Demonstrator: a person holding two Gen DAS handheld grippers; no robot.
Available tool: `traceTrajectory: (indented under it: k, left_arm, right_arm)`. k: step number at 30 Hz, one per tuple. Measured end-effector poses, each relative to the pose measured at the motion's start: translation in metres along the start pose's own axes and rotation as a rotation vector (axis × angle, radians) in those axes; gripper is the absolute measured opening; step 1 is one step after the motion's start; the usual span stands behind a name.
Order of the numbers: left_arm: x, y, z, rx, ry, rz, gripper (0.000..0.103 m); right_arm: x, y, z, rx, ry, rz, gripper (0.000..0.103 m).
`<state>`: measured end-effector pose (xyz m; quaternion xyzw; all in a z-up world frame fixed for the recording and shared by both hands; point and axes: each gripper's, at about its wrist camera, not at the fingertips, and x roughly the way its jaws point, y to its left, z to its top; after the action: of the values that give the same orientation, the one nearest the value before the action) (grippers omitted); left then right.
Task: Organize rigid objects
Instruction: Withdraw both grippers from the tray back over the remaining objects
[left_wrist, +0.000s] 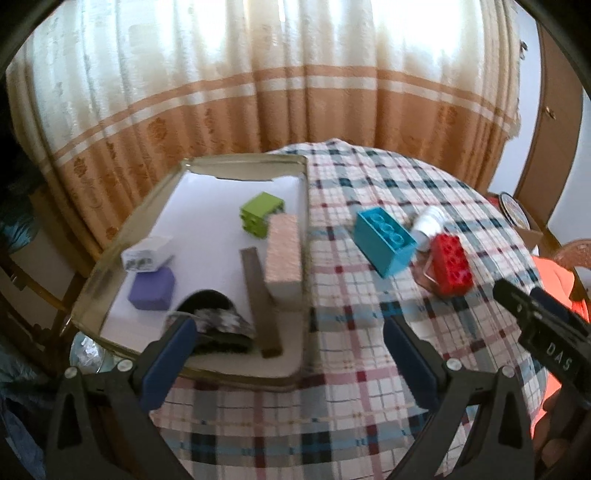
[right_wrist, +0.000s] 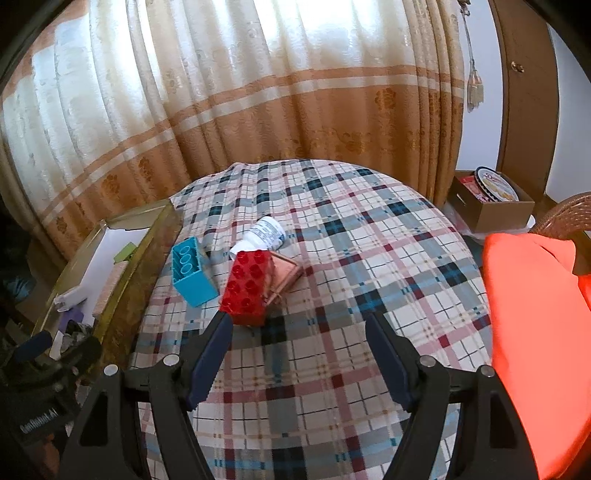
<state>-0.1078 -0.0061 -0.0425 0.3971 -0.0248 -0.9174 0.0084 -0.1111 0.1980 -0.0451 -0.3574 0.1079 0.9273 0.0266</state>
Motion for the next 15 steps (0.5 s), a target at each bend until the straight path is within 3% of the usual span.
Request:
traceTrajectory:
  k: [9,14,15]
  left_arm:
    - [0.003,-0.025,-0.01,0.07,0.026,-0.049,0.102]
    - [0.005,-0.021,-0.009,0.056,0.035,-0.051,0.102]
    - [0.005,-0.02,-0.009,0.052,0.035,-0.049,0.102]
  right_arm:
    - [-0.002,0.0,0.004,-0.014,-0.011,0.008,0.076]
    - [0.005,0.008,0.009,-0.04,-0.005,0.022,0.076]
    - [0.008,0.009,0.01,-0.039,0.003,0.026,0.072]
